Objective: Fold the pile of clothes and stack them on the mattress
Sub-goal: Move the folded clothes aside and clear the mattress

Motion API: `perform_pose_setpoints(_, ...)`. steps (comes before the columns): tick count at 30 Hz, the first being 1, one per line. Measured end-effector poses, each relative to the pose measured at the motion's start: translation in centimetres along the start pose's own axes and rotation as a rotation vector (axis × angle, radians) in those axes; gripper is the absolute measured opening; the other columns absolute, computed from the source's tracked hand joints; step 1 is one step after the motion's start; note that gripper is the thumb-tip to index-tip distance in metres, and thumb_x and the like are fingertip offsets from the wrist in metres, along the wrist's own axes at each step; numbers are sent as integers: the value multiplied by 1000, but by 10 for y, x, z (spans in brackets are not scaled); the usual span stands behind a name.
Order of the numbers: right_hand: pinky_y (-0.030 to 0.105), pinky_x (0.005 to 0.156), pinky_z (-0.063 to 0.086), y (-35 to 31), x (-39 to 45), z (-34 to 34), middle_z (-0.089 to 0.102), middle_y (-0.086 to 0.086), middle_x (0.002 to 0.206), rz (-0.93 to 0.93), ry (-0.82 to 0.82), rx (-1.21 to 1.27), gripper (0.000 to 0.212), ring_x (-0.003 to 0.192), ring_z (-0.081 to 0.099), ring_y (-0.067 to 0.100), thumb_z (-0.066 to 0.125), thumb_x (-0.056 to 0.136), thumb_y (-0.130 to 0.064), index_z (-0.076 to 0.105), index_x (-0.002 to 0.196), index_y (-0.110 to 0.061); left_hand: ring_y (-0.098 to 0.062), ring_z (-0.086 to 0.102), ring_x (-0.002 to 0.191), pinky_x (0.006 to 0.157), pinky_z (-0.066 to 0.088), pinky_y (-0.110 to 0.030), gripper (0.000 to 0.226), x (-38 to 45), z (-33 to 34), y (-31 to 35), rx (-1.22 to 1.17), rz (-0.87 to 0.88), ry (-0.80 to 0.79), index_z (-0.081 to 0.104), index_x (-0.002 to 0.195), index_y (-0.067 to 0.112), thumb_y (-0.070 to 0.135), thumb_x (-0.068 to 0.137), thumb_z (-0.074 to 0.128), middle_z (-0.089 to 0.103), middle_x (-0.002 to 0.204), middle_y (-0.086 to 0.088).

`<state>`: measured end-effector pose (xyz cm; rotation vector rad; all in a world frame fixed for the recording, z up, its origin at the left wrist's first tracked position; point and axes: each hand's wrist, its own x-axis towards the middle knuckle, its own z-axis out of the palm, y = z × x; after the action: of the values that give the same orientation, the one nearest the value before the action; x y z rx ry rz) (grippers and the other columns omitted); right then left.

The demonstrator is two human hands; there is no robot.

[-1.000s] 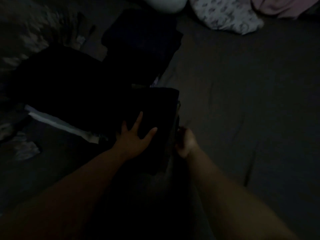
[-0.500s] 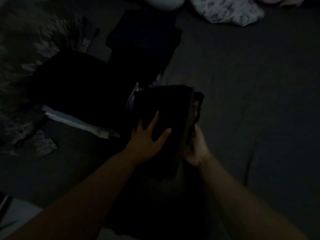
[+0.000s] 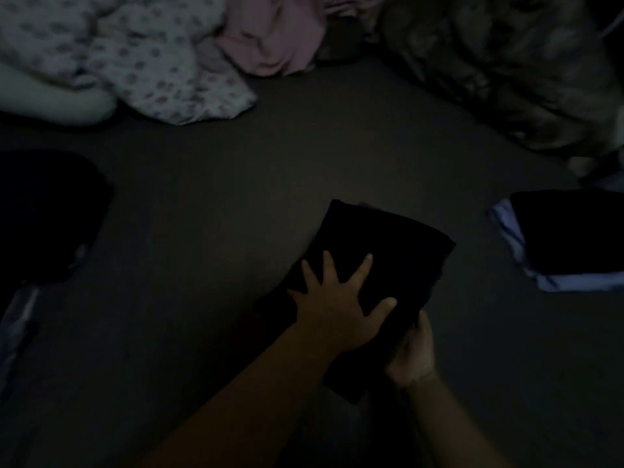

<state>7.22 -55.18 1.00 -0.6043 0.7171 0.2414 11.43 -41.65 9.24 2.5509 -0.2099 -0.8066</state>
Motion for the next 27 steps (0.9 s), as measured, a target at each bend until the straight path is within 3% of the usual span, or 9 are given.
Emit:
perform_pose_setpoints(4,39,84,56,-123,-10,-93,69,10,112,-100,20,68,51,101,67,26,34,95,-47,72,109,-17,-45,-20,139,105,0,-70,74,49,49,156,125,142,-36,-12,142,51,73,85,29,-19,156,-10)
perform_pose_setpoints(8,46,81,55,-243,-42,-191,56,12,132,-236,54,102,48,111,61,30,61,71,-46,72,109,-18,-46,-23,137,105,-1,-70,74,84,111,310,168,287,-129,-12,143,50,72,86,29,-21,155,-12)
perform_pose_setpoints(10,50,112,24,-277,-54,-233,16,11,152,-460,205,-7,55,140,20,32,28,97,-48,31,144,-19,-46,-24,137,106,-2,-70,74,98,138,375,209,362,-174,-13,143,51,73,86,29,-23,155,-11)
perform_pose_setpoints(12,44,118,0,-323,-56,-289,-3,7,153,-431,46,218,57,142,-6,28,0,99,-54,-2,145,-21,-45,-24,137,106,-1,-70,74,116,157,427,262,432,-200,-13,142,52,74,85,28,-23,155,-9)
perform_pose_setpoints(15,43,102,42,-370,-56,-309,47,18,139,-371,81,356,66,129,45,32,6,103,-44,54,131,-9,-45,-22,138,106,0,-71,75,141,173,490,366,508,-232,-12,142,53,77,82,28,-21,156,-7)
perform_pose_setpoints(18,48,116,9,-394,-50,-335,17,40,146,-271,-463,685,113,140,17,46,-43,72,-53,14,141,17,-43,-20,139,108,0,-69,74,160,191,528,441,588,-212,-12,140,56,77,81,28,-20,156,-4)
perform_pose_setpoints(22,50,108,32,-371,3,-399,42,26,141,-351,-84,477,60,130,42,39,27,96,-40,10,147,-13,-37,-20,141,110,-3,-66,73,196,240,517,550,600,-209,-12,139,57,79,80,24,-20,156,1)
perform_pose_setpoints(25,50,104,39,-350,28,-409,58,22,124,-141,119,588,62,115,55,36,24,98,-51,55,129,-7,-37,-26,139,108,-4,-67,78,215,284,480,731,518,-314,-20,138,54,84,76,18,-27,154,-4)
perform_pose_setpoints(27,50,110,31,-343,34,-409,54,21,130,-124,318,742,61,122,48,36,28,97,-53,51,129,-7,-39,-32,136,108,-6,-68,80,219,299,470,772,527,-323,-25,136,53,85,74,14,-34,151,-4)
